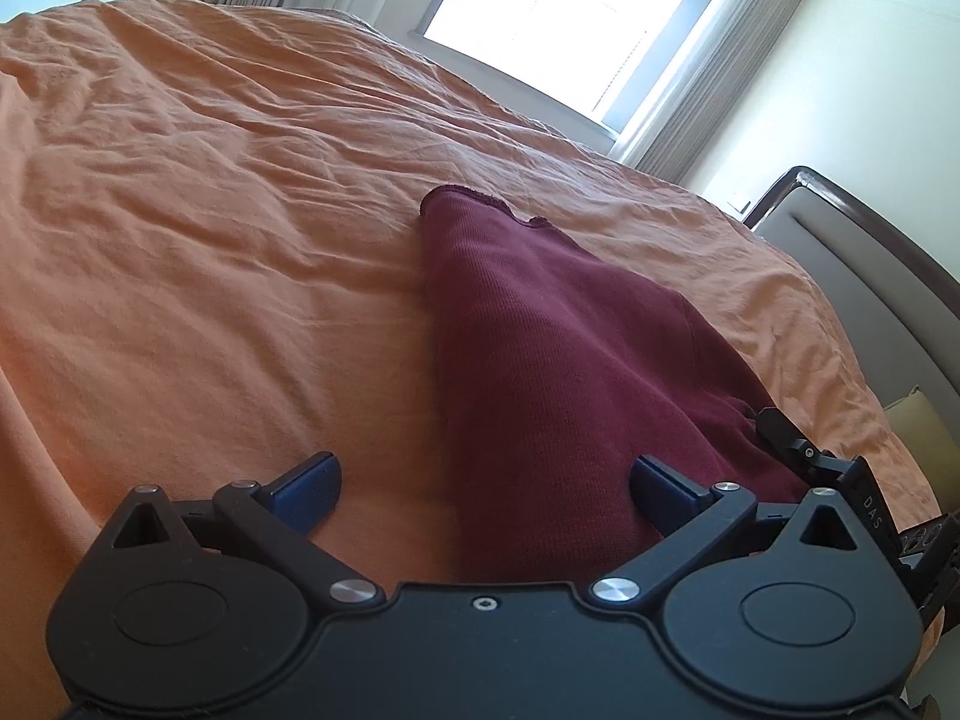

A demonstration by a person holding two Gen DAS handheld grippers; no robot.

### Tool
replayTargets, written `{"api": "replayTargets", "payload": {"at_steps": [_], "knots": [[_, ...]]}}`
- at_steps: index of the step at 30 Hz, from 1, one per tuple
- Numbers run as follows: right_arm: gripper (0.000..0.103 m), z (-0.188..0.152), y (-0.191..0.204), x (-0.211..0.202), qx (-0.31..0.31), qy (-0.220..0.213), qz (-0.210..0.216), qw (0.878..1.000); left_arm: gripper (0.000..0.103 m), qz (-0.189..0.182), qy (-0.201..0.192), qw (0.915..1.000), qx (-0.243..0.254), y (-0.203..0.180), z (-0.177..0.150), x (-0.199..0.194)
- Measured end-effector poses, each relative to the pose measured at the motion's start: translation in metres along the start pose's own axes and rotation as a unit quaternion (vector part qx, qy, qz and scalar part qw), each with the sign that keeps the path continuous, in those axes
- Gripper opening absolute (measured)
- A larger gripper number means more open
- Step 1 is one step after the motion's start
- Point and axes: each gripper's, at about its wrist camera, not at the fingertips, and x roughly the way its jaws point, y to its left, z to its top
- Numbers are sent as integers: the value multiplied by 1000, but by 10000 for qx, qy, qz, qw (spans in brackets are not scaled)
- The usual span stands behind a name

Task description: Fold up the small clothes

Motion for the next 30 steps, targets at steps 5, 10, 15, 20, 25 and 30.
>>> {"api": "replayTargets", "payload": {"at_steps": [5, 10, 15, 20, 25, 30], "knots": [[102, 0, 0, 2, -3, -9, -1, 10000, 103, 62, -53, 9999, 68, -2, -3, -1], [102, -2, 0, 3, -33, -57, -20, 10000, 103, 53, -60, 9999, 92, -3, -3, -1], [102, -2, 1, 0, -46, -58, -29, 10000, 103, 47, -60, 9999, 114, -3, -3, -1], [102, -1, 2, 2, -75, -20, -83, 9999, 103, 23, -74, 9999, 140, -3, -3, -1], [102, 0, 2, 1, -73, -18, -69, 9999, 103, -16, 186, 9997, 176, -2, 6, 3], [103, 0, 4, 2, -112, 101, 32, 9999, 103, -35, 474, 9976, 499, -6, 19, 13]]}}
